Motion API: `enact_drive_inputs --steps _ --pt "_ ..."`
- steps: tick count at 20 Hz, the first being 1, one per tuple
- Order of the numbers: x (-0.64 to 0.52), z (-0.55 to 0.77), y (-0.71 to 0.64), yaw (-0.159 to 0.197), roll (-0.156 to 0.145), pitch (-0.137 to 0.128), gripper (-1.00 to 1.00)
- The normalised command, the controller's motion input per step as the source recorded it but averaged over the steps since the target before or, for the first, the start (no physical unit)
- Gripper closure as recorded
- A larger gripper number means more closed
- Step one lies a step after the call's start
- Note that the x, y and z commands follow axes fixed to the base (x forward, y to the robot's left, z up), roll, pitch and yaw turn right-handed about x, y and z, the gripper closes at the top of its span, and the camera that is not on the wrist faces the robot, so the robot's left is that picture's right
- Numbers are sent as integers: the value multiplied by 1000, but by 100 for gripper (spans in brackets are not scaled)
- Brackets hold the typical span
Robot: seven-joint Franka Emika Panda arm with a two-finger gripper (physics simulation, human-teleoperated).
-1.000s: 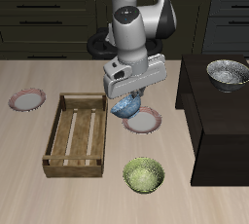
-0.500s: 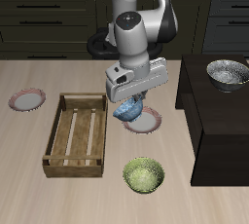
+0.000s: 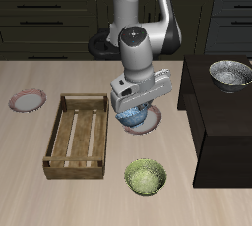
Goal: Place the blue bowl onto the plate that is in the center of the table
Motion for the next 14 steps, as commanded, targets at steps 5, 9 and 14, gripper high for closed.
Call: enact_drive_inputs --steps 5,9,14 --pt "-80 -7 170 16 32 1 -100" --pt "-64 67 81 18 38 -2 -100" --pt "-68 291 -15 9 0 -38 -100"
